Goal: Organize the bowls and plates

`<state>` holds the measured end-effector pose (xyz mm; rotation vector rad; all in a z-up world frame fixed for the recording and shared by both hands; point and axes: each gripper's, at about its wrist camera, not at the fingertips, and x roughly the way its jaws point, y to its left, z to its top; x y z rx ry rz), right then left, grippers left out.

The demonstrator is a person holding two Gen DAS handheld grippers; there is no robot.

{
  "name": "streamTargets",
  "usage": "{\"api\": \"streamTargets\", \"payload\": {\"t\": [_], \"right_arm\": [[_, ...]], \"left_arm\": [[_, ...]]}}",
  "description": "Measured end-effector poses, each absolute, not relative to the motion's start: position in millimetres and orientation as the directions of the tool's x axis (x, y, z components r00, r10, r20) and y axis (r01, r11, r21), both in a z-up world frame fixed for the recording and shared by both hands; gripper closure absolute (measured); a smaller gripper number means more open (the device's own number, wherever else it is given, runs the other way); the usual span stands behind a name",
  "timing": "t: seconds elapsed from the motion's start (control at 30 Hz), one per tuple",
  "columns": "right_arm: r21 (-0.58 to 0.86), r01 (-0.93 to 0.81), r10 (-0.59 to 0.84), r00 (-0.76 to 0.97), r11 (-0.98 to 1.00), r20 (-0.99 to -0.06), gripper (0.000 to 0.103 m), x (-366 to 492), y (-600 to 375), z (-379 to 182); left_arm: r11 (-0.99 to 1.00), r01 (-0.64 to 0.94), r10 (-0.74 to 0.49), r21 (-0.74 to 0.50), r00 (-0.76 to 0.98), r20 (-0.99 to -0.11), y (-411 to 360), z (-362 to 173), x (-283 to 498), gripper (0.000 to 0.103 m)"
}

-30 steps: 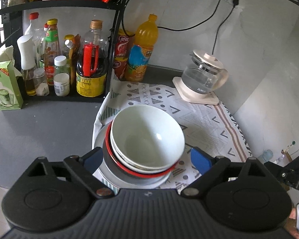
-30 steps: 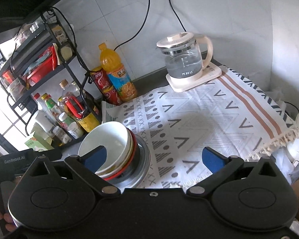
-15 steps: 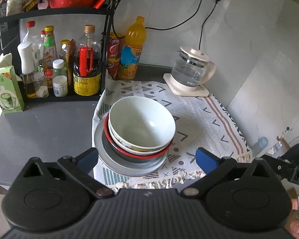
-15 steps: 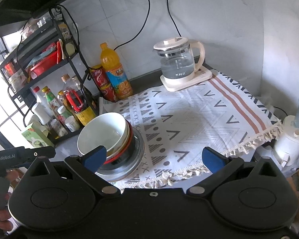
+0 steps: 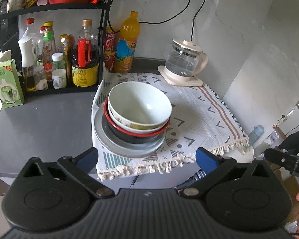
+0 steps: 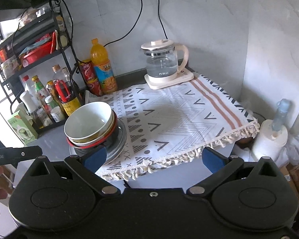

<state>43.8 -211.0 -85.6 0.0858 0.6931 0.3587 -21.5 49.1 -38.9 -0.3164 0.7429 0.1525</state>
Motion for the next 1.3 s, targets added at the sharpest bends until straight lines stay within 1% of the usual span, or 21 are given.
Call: {"api": "streamTargets", "payload": {"t": [0.43, 0.8, 1.3], "right_arm": [[0.188, -0.285, 0.340, 0.728, 0.940, -0.595, 0.000, 26.0, -219.4, -80.6], [0.184, -0.299, 0.348, 0.717, 0.936, -0.604, 0.000, 20.1, -219.5, -82.8], [0.184, -0.283, 0.335, 0.719, 0.941, -0.609, 0.000, 25.5, -218.3, -82.6]], "left_arm": [[0.961, -0.212, 0.037, -0.178, 0.735, -0.677, 33.9, -36.3, -28.4, 0.000], [0.964, -0.227, 0.071, -0.140, 0.725, -0.685, 30.2, -33.8, -31.0, 0.000], [0.964, -0.226, 0.071, -0.141, 0.728, -0.682, 31.3, -33.8, -23.8, 0.000]]}}
